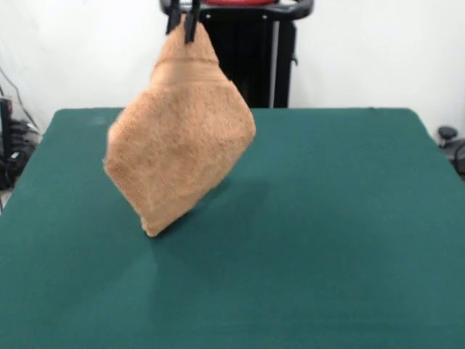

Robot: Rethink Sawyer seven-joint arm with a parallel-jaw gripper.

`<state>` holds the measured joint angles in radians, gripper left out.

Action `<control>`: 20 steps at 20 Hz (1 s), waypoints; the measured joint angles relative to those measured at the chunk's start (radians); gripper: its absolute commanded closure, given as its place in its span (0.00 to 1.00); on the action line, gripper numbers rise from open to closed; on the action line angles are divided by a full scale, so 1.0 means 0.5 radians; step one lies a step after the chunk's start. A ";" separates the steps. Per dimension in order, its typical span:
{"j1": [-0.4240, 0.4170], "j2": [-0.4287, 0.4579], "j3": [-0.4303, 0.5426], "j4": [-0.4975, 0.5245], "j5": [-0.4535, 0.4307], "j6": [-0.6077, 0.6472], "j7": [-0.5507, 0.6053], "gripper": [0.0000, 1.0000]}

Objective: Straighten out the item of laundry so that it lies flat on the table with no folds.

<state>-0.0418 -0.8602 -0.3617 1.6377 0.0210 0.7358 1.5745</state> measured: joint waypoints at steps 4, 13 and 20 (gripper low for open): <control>-0.060 -0.079 -0.007 0.080 -0.005 -0.029 0.000 1.00; -0.218 -0.132 -0.008 0.277 -0.012 -0.215 0.000 1.00; -0.273 -0.131 -0.004 0.328 -0.016 -0.267 0.000 1.00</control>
<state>-0.1783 -0.9257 -0.3638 1.8018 0.0129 0.6023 1.5745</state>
